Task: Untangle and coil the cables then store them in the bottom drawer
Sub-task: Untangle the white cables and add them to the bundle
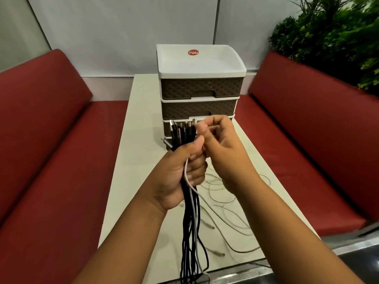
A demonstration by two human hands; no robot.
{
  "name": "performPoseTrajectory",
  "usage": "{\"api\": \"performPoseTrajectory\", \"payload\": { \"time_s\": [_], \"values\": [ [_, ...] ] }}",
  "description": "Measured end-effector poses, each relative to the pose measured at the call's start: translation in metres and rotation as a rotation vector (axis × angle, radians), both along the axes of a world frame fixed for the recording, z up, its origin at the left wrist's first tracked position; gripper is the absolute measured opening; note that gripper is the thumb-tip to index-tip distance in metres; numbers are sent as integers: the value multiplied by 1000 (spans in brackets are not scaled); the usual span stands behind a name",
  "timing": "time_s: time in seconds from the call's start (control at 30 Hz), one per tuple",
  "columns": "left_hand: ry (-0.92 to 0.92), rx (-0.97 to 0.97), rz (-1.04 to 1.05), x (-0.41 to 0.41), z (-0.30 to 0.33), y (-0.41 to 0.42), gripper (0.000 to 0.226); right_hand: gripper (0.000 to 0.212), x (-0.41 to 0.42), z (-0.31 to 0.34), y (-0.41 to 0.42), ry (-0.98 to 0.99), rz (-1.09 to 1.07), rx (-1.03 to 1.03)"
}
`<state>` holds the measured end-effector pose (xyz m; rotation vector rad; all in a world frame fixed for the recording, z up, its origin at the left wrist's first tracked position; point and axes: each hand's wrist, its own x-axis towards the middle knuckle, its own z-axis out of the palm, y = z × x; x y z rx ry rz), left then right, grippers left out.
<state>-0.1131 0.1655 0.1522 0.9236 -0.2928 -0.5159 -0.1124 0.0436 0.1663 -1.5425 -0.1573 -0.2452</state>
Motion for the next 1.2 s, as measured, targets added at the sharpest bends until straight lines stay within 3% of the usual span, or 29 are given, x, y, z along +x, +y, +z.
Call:
{"api": "performPoseTrajectory", "payload": {
  "time_s": [0.07, 0.13, 0.23, 0.33, 0.4, 0.5, 0.57, 0.63, 0.7, 0.93, 1.2],
  "values": [
    [20, -88, 21, 1, 3, -1, 38, 53, -5, -21, -11, 97, 147, 100],
    [106, -182, 66, 5, 4, 2, 34, 47, -23, -51, -27, 172, 374, 47],
    [116, -257, 76, 12, 4, 18, 36, 24, -57, -97, -54, 314, 591, -385],
    [66, -384, 8, 21, 6, 33, 33, 49, -64, -145, -95, 126, 315, -1123],
    [42, -402, -1, 28, 5, 42, 35, 50, -56, -165, -128, -32, 136, -1243],
    [36, -450, -58, 34, 3, 48, 38, 24, -41, -170, -170, -112, -86, -1289],
    [43, -463, -63, 35, 1, 48, 39, 27, -32, -158, -184, 64, -174, -1413],
    [50, -455, -39, 34, 0, 47, 42, 34, -24, -141, -192, 385, -110, -1499],
    [55, -429, 3, 33, 0, 45, 45, 33, -16, -123, -195, 539, -20, -1510],
    [68, -330, 120, 23, 8, 37, 44, 30, 8, -20, -181, 157, -240, -1457],
    [61, -291, 151, 16, 15, 29, 43, 22, 33, 66, -141, -130, -285, -795]
  ]
}}
